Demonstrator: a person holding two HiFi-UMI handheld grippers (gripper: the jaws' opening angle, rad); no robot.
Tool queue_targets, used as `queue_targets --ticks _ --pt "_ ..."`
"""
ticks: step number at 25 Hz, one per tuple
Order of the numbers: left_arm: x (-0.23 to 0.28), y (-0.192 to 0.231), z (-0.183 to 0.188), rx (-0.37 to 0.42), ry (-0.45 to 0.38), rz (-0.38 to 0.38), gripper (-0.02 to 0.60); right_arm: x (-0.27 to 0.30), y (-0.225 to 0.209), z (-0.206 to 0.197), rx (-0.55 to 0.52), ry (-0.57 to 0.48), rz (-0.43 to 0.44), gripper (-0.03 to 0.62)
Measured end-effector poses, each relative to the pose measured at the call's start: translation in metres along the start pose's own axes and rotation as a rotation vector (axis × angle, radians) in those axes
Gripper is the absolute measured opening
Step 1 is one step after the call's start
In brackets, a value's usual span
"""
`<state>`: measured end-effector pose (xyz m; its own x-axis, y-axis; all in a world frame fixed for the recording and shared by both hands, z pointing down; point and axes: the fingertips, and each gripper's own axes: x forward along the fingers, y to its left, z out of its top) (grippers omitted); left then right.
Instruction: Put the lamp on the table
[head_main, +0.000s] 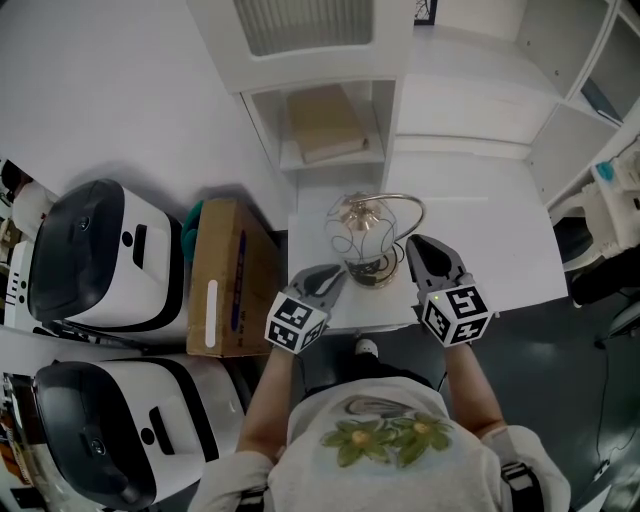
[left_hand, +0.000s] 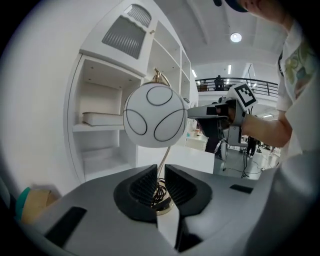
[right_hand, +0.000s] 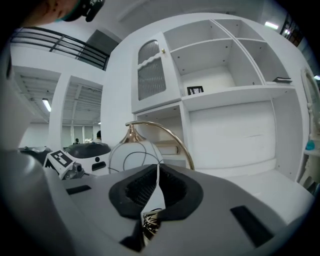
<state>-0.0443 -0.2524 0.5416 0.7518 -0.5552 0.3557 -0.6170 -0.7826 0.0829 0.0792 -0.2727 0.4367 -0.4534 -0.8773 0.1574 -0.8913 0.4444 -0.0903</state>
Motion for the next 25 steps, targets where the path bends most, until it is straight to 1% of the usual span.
queue_targets --ticks 2,4,8,12,17,20,25 --pt "-0.008 -0.007 0.01 0.013 -0.028 0.004 0.049 -0.006 0.013 -0.001 0.012 -0.001 0.047 0.036" --pt "-0.015 -0.017 0.02 0.027 -0.048 -0.001 0.038 -0.012 0.028 -0.002 0.031 -0.005 0.096 0.032" --pt "-0.026 -0.038 0.034 0.049 -0.061 -0.009 0.032 -0.026 0.059 -0.004 0.02 -0.009 0.182 0.031" --pt "-0.035 -0.055 0.041 0.035 -0.066 -0.026 0.032 -0.039 0.088 -0.008 0.014 -0.004 0.252 0.031" --pt "-0.049 -0.073 0.042 0.005 -0.071 -0.056 0.032 -0.055 0.111 -0.014 0.013 0.016 0.307 0.031" --pt "-0.055 -0.08 0.035 -0.003 -0.058 -0.06 0.032 -0.064 0.119 -0.018 0.007 0.031 0.315 0.031" --pt "-0.065 -0.087 0.019 -0.008 -0.026 -0.063 0.034 -0.08 0.126 -0.031 0.065 0.069 0.326 0.031"
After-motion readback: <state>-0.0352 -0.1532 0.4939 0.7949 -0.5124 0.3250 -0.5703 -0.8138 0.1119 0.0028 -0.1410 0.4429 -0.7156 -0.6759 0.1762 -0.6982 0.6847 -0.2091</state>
